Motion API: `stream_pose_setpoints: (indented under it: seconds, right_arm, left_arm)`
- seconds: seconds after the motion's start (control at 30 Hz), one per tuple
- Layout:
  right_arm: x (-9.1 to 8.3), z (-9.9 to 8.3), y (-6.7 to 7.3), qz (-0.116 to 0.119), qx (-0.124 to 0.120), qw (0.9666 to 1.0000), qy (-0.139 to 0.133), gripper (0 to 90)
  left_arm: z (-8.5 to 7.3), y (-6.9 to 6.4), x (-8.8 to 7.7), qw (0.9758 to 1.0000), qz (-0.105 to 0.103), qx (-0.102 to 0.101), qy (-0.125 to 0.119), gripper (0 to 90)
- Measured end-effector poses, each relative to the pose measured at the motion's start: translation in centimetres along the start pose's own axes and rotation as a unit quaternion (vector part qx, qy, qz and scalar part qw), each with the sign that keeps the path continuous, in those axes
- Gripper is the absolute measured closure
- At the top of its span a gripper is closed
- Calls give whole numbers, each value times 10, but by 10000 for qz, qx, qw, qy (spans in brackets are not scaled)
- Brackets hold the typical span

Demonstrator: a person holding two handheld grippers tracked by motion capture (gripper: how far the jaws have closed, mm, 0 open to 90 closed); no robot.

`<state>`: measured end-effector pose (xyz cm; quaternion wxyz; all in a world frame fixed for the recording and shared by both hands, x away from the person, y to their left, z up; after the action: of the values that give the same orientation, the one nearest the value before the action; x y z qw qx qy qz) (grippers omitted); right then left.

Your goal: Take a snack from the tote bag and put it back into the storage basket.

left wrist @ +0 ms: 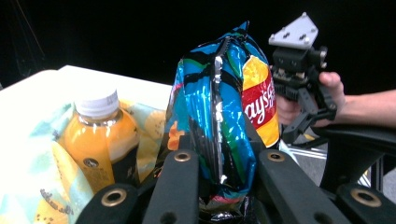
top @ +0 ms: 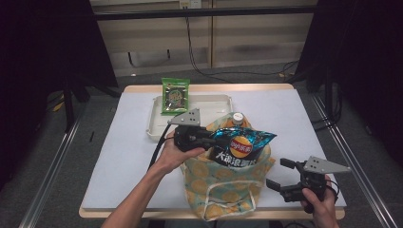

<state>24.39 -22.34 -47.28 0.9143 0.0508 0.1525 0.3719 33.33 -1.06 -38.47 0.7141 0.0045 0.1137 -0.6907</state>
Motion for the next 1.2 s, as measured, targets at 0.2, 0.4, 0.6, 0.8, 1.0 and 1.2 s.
stream_pose_setpoints:
  seconds: [0.2,0.4,0.6,0.8,1.0,1.2]
  right_arm:
    - [0,0,-1,19,5,10000,-14,34]
    - [0,1,-1,-16,0,10000,-37,33]
    - [-1,1,-2,-48,6,10000,-65,33]
    - [0,1,-3,-79,1,10000,-49,33]
    - [1,1,-3,-99,11,9999,-34,33]
    - [-1,1,-3,-121,-1,9999,-55,33]
  left_arm:
    - [7,0,-6,9998,126,-60,-136,823]
    - [15,-3,-9,9997,163,-17,-185,822]
    - [20,-5,-19,9994,207,-73,-281,822]
    - [30,-5,-30,9991,234,-12,-351,822]
    - [40,-5,-39,9987,278,19,-417,823]
    - [51,-4,-47,9984,377,80,-418,824]
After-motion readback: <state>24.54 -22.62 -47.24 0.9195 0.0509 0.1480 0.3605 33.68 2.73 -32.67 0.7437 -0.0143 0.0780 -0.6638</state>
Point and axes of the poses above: each handheld gripper's, and its own axes: x roughly forward along the jaws, z roughly out of its top, y roughly to its left, the point moved 8 cm from there along x, roughly forward along the jaws, and after that the axes turned 7 degrees about -y, right-handed, at the moved point
